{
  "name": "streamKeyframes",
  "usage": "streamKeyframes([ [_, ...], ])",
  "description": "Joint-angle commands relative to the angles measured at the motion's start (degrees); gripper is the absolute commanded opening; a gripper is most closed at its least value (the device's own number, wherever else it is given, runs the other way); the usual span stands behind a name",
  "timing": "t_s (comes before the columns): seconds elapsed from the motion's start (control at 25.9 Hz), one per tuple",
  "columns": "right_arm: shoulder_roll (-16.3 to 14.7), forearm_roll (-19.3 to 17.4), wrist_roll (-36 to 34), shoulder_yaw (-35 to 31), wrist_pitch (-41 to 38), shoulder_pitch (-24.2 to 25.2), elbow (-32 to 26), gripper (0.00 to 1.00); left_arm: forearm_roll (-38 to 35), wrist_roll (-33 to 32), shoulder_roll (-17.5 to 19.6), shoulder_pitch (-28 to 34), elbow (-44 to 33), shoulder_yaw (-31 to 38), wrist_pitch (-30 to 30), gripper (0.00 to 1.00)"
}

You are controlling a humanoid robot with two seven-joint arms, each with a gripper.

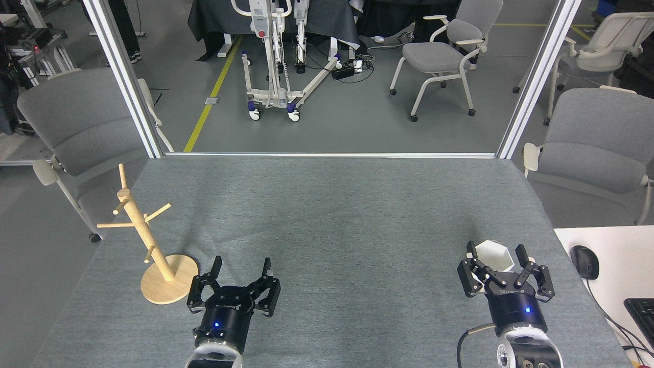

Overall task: Hang cup on storage rack
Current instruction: 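Open the right gripper around the white hexagonal cup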

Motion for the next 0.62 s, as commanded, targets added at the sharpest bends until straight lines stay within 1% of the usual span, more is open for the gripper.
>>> streamKeyframes([
  [0.0, 0.04, 0.0, -0.03, -0.02, -0.01, 0.01, 0.1, 1.0, -0.17, 0.26, -0.22, 0.03, -0.12, -0.13, 0.13, 0.99],
  [0.12, 0.04, 0.0, -0.03, -0.02, -0.01, 0.01, 0.1, 1.0, -0.18, 1.76, -0.13, 0.03, 0.15, -0.22, 0.31, 0.99],
  [0.43, 0.04, 0.0, -0.03, 0.07, -0.01, 0.01, 0.18, 1.0, 0.88, 1.14, -0.13, -0.4, -2.23, -0.83, -0.48, 0.99],
  [0.5, -0.14, 0.0, -0.03, -0.02, -0.01, 0.01, 0.27, 1.0, 0.88, 2.02, -0.13, -0.49, -2.05, -0.83, -0.4, 0.99],
  [0.58, -1.02, -0.09, -0.03, -0.63, -0.01, 0.09, 0.27, 1.0, 0.79, 2.11, -0.13, -0.49, -1.87, -0.83, -0.31, 0.99],
])
